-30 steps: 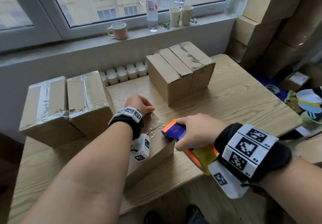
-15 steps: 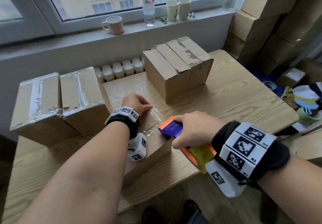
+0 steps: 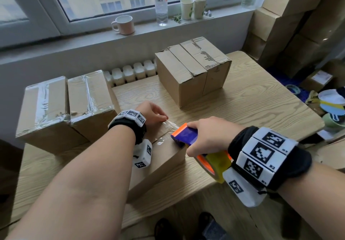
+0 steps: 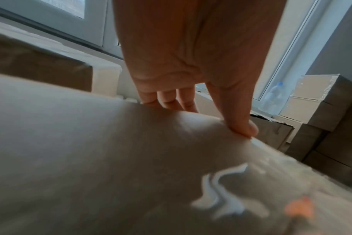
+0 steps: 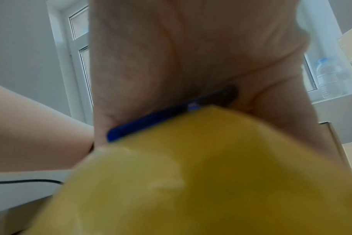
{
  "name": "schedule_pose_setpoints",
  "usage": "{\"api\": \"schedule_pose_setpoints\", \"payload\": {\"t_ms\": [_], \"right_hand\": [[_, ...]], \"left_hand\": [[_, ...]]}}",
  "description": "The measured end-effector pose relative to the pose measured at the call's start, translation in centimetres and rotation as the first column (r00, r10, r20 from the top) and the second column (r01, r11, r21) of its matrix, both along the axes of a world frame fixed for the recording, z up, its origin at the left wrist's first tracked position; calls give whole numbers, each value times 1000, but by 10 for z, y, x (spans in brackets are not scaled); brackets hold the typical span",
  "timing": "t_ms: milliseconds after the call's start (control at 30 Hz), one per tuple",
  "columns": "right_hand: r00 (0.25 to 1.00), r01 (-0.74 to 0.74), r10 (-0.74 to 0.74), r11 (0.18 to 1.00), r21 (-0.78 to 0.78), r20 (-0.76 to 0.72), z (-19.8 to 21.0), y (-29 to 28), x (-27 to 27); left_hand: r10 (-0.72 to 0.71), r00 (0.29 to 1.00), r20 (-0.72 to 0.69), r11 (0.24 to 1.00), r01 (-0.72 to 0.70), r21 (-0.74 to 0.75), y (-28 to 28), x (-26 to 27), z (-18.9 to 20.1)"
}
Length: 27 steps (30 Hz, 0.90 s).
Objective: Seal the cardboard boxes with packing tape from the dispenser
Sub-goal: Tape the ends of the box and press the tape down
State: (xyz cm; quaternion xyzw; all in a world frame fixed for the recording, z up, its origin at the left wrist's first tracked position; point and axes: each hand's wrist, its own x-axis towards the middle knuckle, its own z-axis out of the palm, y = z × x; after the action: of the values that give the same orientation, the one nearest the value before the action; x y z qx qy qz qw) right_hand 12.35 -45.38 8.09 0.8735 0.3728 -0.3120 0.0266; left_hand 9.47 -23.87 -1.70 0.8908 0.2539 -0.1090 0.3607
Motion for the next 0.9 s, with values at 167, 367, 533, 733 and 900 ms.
{"api": "schedule_pose_setpoints", "payload": {"t_ms": [167,367,533,733,900], "right_hand": [[1000,-20,19,1000,-12,-8,1,3,3],[1000,-17,16,1000,-14,-20,1,2,5],[999,-19,19,1000,-18,-26,2,4,5],[999,-19,19,1000,-22,-27,2,0,5],[998,-52,51,998,-38,-21,4,-14,4]], "left_hand": [[-24,1000,18,996,22,86,-2,2,3],[-187,982,-9,966,185,181,-19,9,6],[-186,980,-74,972,194,131,-18,7,0],[-177,979,-104,976,189,108,-20,7,-1],[-157,980,-122,978,171,117,-21,7,2]]}}
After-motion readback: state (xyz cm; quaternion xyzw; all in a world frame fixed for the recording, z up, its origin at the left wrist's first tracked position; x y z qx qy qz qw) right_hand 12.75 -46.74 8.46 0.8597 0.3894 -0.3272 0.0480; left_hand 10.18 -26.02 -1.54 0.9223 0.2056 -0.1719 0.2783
